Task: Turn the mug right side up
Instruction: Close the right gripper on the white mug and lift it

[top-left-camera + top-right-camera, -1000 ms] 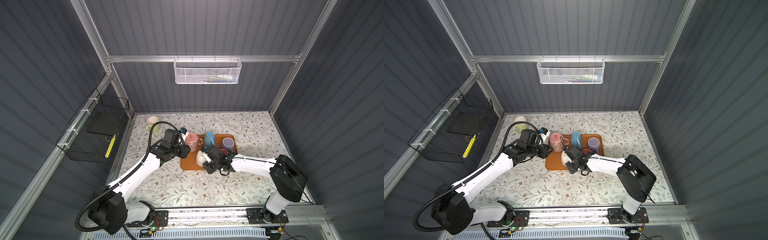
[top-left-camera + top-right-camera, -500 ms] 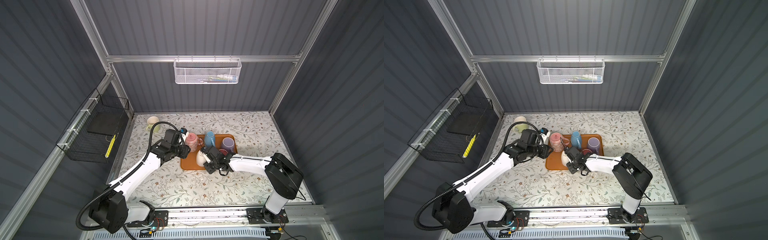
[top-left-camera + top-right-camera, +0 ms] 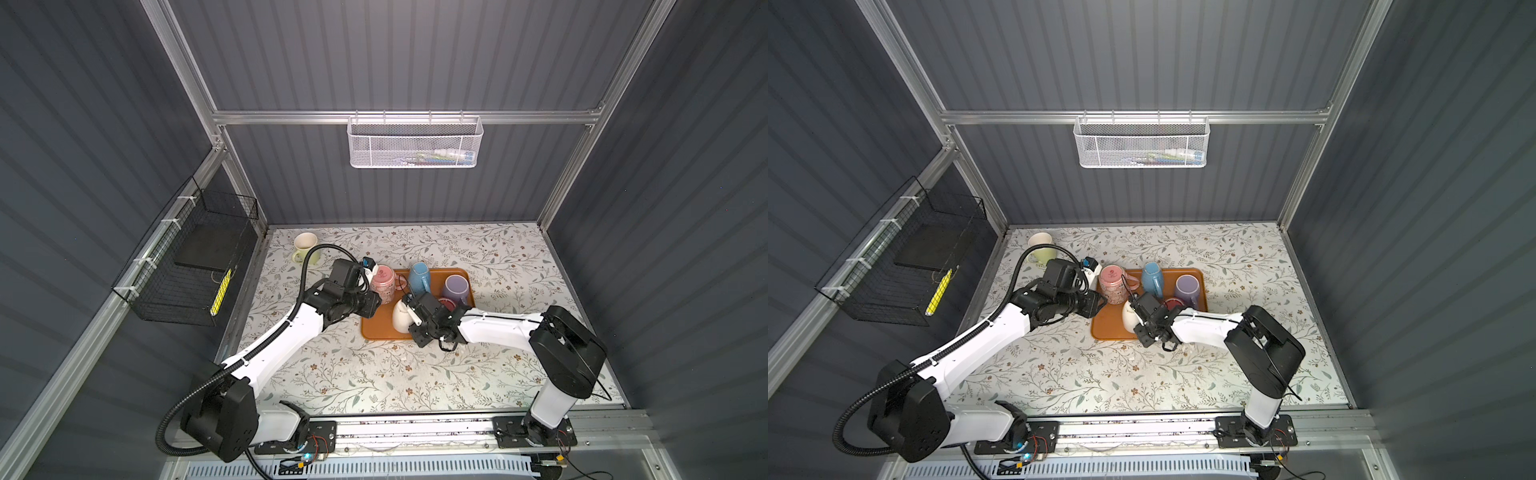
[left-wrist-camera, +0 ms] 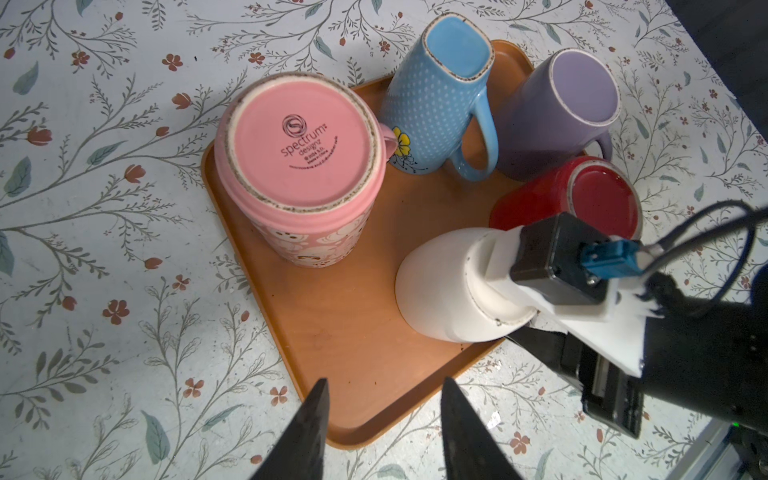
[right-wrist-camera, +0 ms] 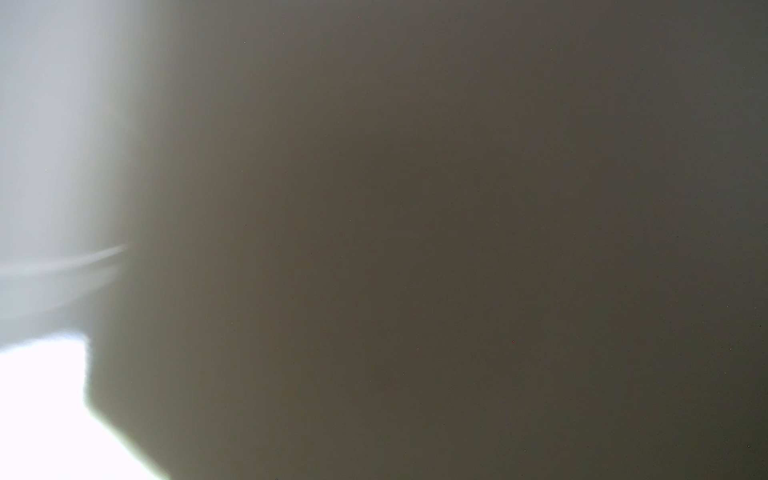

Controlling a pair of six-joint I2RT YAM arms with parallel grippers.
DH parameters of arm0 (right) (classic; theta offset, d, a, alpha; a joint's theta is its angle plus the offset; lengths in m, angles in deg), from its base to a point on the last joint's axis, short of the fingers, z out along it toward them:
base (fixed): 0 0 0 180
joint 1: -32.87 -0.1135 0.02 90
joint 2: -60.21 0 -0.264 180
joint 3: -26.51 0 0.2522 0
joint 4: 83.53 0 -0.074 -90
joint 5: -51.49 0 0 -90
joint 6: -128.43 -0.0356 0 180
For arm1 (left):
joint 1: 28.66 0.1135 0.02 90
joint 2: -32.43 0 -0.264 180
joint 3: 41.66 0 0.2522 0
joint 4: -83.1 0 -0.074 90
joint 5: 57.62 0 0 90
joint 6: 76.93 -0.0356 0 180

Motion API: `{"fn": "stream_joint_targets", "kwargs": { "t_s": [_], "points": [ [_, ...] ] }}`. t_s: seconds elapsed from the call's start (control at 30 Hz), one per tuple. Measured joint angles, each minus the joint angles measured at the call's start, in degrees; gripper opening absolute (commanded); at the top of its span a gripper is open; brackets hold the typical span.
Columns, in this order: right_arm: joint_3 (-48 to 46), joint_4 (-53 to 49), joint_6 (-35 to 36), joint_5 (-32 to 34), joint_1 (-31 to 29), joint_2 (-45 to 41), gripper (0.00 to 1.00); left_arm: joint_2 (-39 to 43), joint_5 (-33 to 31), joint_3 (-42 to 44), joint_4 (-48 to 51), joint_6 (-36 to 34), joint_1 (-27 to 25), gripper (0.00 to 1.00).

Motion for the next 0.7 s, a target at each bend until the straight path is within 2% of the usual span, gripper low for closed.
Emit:
{"fn": "stream_joint_targets", "kwargs": {
  "t_s": [0.4, 0.7],
  "points": [
    [-0.07, 0.31, 0.02, 0.24, 0.02, -0.02, 0.12, 0.02, 0.00, 0.00, -0.02, 0.00, -0.02, 0.44],
    [-0.17, 0.24, -0.07, 0.24, 0.26, -0.28, 0.08, 0.02, 0.00, 0.00, -0.02, 0.00, -0.02, 0.44]
  ]
}}
